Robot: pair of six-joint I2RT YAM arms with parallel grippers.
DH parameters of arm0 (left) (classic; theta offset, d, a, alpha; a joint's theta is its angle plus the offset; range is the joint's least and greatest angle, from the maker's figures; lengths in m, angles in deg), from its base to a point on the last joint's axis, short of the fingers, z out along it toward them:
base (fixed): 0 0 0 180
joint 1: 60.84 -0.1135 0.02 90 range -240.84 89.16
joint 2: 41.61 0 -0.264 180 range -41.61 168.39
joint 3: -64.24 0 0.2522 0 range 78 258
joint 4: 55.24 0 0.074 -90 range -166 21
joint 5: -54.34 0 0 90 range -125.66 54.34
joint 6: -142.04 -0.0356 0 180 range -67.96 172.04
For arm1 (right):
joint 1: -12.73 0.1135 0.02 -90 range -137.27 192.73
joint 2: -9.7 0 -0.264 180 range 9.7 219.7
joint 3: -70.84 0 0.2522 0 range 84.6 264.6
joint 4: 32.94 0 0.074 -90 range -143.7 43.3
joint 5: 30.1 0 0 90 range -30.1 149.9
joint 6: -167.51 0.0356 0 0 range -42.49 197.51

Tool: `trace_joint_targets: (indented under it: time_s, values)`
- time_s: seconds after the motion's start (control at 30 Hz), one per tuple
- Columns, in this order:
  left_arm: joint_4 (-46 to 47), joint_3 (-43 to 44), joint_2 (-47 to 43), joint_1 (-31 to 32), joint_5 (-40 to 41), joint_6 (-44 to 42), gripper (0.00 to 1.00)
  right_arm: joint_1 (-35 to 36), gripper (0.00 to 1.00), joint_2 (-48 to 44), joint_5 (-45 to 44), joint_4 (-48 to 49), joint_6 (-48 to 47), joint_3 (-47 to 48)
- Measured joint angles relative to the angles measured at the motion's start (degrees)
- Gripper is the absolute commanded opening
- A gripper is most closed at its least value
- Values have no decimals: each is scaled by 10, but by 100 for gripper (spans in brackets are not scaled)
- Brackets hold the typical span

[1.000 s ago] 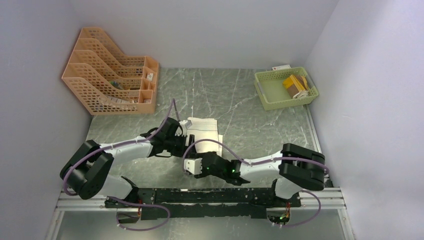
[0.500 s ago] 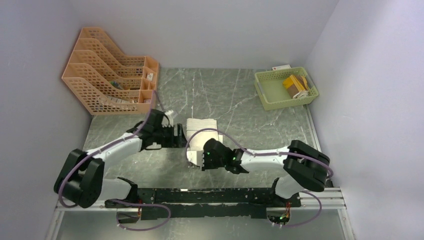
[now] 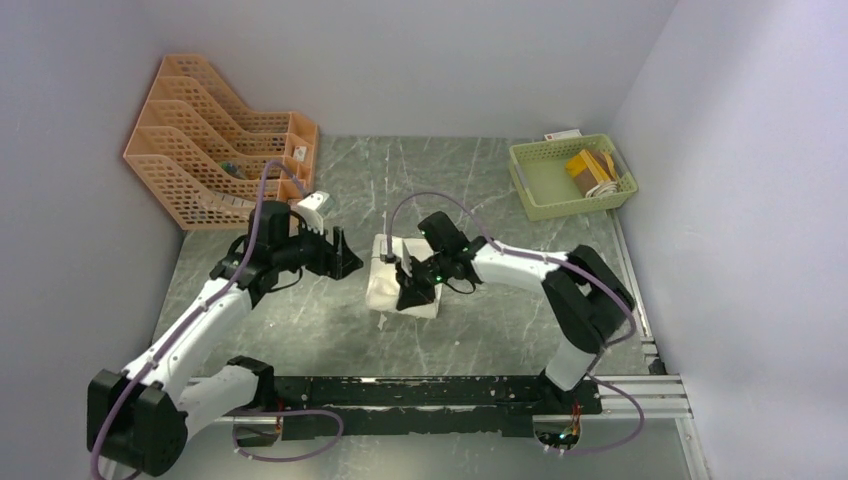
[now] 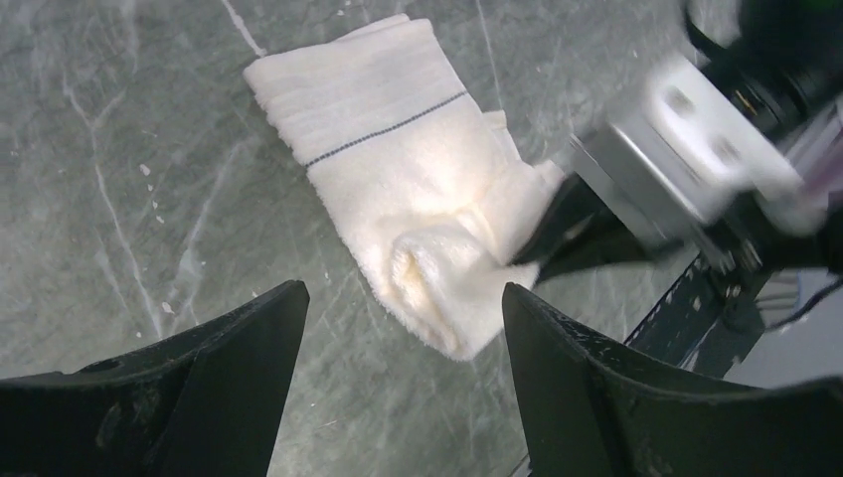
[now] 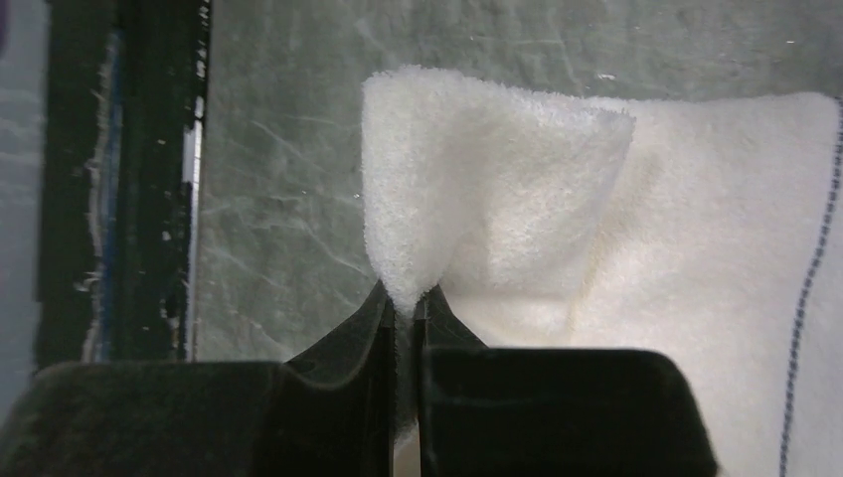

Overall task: Roll the towels
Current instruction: Roll the towel at the center of the board.

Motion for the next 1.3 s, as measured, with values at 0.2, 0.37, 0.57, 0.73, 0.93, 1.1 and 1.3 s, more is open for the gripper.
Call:
trace_joint_targets:
  time_s: [0.2, 0.37, 0.57, 0.73, 0.93, 1.1, 1.3]
  values:
    - [5, -50, -91, 3, -69, -94, 87, -63, 0, 107, 165, -58, 34, 79]
    - [32, -81, -130, 6, -137, -140, 86, -105, 0, 186, 269, -116, 41, 140]
    - [37, -62, -31, 56, -165, -201, 85, -117, 0, 265, 341, -180, 32, 196]
    - [31, -34, 62, 103, -180, -252, 84, -123, 0, 302, 379, -260, -23, 241]
    - [26, 0, 122, 108, -183, -292, 73, -141, 0, 367, 429, -460, -208, 340]
    - [10, 40, 185, 124, -169, -322, 63, -145, 0, 426, 456, -600, -343, 373]
    - [7, 49, 250, 140, -151, -329, 57, -147, 0, 430, 458, -661, -409, 363]
